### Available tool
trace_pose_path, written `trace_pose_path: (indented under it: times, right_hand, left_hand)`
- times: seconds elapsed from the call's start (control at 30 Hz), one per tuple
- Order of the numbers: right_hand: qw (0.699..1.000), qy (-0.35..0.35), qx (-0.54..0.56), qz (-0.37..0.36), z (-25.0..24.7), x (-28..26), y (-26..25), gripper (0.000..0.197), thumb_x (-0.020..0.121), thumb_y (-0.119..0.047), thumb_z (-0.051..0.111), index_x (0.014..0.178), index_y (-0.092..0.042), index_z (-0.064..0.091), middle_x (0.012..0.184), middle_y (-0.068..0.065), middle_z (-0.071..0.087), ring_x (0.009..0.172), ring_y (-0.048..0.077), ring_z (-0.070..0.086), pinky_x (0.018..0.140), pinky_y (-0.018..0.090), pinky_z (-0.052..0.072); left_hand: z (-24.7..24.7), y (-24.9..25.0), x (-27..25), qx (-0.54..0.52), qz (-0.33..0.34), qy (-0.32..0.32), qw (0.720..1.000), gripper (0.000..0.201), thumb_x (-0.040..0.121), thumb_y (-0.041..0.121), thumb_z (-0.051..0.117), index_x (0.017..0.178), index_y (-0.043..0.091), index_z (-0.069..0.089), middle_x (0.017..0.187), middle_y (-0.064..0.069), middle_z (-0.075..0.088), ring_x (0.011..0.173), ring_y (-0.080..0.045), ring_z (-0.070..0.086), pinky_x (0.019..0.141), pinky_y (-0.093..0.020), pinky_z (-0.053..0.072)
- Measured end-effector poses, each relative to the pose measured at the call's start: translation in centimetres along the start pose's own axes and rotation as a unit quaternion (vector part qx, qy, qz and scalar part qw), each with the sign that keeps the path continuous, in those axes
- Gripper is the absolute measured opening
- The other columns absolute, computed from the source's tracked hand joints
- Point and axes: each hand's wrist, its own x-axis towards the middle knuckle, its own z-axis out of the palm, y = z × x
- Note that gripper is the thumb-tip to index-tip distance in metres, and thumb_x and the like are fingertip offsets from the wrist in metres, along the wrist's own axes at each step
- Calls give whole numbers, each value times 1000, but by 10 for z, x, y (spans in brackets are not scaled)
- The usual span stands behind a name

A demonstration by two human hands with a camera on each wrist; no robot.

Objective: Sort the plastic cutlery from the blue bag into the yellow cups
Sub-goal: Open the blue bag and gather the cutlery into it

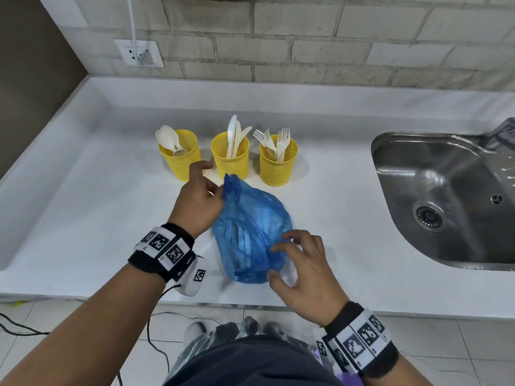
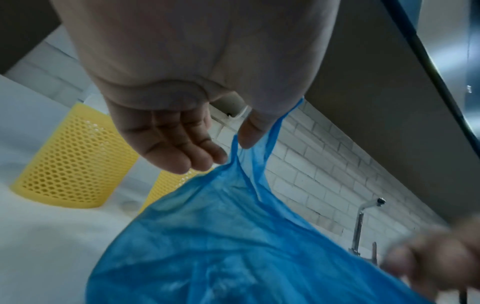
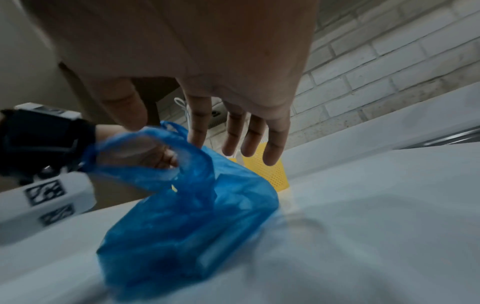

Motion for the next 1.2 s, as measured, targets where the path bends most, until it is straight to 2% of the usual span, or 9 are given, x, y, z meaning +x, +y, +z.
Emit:
trace_pose_path:
  times: [0.2,0.37,0.47,0.6,0.73,0.87,1.0,1.1,1.2]
  right_hand:
    - [993,80,69,48,-2,44,-12,44,93,-43,54,130,-20,54,126,-4,49,120,16,49,104,32,43]
    - [995,1,-26,97,11,80,-11,54,89,-44,68,132,-16,50,125,6,47,113,27,55,95,42,50]
    - [991,-52,-76,99,17,90,-13,46,89,-40,68,124,-15,54,121,9,51,101,30,60,85,43,54]
    - [996,-17,-20,90,12,92,-5,10,90,-17,60,98,-15,64,88,3,66,83,30,65,73,36,53]
    - [986,67,69,133,-6,90,8,13,87,-8,61,94,-15,70,70,-7,62,70,18,58,67,25,44]
    - [980,109,75,145,-21,90,22,15,86,-6,63,95,-17,68,79,-9,61,71,11,57,73,29,48]
    - [996,60,19,66,-15,89,18,49,79,-29,67,126,-20,57,114,5,55,105,26,56,92,42,50]
    - [998,32,-55,28,0,97,1,65,80,-45,65,139,-22,48,125,8,52,110,32,49,91,46,47]
    - [997,63,-38,10,8,108,-4,38,92,-32,64,126,-14,56,115,9,60,101,33,55,85,47,49]
  left_hand:
    - [20,-7,-20,104,-11,-49,993,73,80,48,76,134,28,30,80,6,70,79,-18,69,75,-38,55]
    - [30,-4,-20,119,2,-29,992,25,87,37,70,102,23,56,88,2,68,86,-25,67,79,-40,55]
    - [30,-3,-21,80,44,-3,996,14,87,29,73,85,17,65,86,-5,64,83,-24,63,77,-37,52]
    - [20,-10,-19,43,66,30,996,14,88,27,74,79,22,65,90,-7,63,83,-24,63,77,-33,51]
    - [9,-11,-20,-121,-27,48,991,21,98,37,63,91,19,70,86,-11,68,81,-24,68,77,-37,59]
    - [5,-9,-16,-225,-89,30,970,39,104,36,54,88,2,62,79,-7,63,80,-20,64,74,-34,59]
    - [9,-4,-15,-198,-80,23,977,51,100,49,53,76,5,54,67,-3,56,68,-19,54,72,-45,52]
    - [14,6,-13,-143,-57,19,988,44,102,46,53,83,6,60,70,0,55,60,-8,51,66,-31,43]
    - [15,14,-10,-122,-44,3,991,37,102,45,54,98,9,64,79,-2,62,64,-6,58,70,-30,47]
